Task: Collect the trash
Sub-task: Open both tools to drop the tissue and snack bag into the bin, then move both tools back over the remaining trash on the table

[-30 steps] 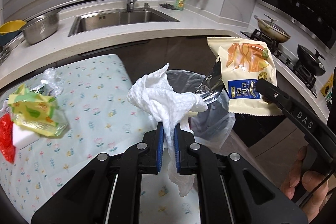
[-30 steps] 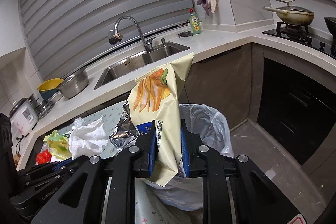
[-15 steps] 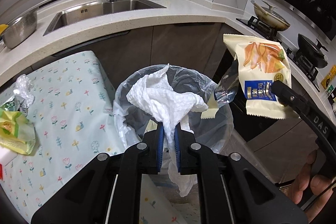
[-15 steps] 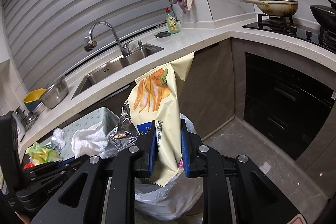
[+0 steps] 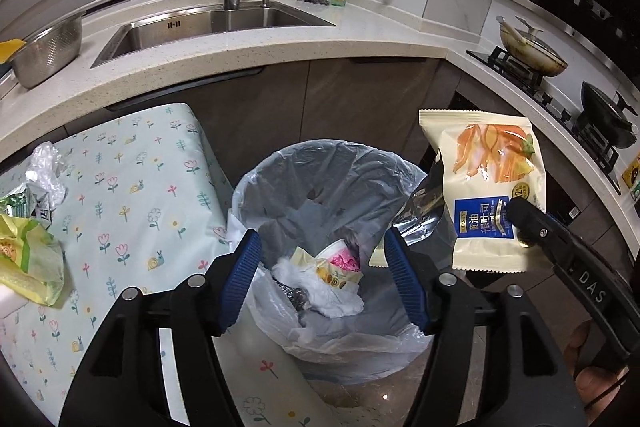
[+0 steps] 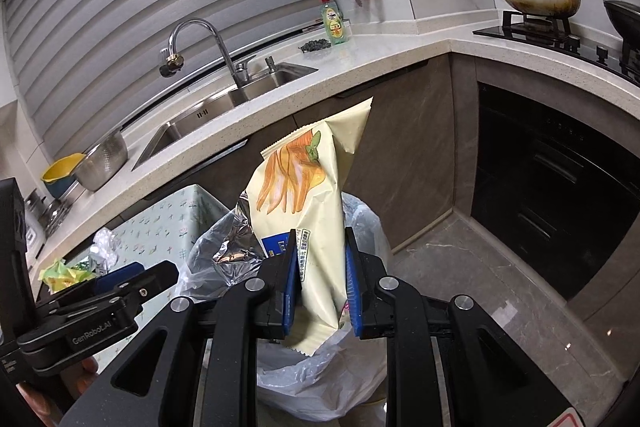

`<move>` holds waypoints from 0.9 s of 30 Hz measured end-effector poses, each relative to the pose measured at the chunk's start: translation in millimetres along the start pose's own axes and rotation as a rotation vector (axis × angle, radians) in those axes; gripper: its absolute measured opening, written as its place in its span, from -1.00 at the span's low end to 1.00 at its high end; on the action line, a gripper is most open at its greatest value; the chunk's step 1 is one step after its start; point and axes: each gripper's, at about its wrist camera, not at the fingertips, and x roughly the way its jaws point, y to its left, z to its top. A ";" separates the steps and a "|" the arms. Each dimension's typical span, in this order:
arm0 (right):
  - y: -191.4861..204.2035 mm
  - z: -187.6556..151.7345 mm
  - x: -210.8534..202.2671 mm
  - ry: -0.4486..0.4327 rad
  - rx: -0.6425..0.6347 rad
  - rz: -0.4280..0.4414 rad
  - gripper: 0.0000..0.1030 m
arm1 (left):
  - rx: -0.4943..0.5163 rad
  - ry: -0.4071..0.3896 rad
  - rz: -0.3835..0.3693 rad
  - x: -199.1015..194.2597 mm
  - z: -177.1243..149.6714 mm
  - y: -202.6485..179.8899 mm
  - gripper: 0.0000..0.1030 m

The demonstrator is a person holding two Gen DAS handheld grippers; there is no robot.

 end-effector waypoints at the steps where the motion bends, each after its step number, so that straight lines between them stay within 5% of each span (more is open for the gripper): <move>1: 2.3 -0.2 1.3 0.001 -0.003 0.004 -0.61 | -0.007 -0.003 0.007 -1.0 0.3 3.5 0.20; 4: 10.8 -0.9 4.8 0.001 -0.015 0.018 -0.53 | -0.029 -0.012 0.027 -5.7 -0.3 12.8 0.30; 15: 42.9 -3.3 2.2 -0.020 -0.050 0.032 0.24 | -0.085 -0.052 0.105 -31.1 -4.7 44.2 0.56; 27: 90.0 -17.7 -23.8 -0.005 -0.114 0.048 0.64 | -0.115 -0.097 0.185 -81.1 -22.2 75.0 0.71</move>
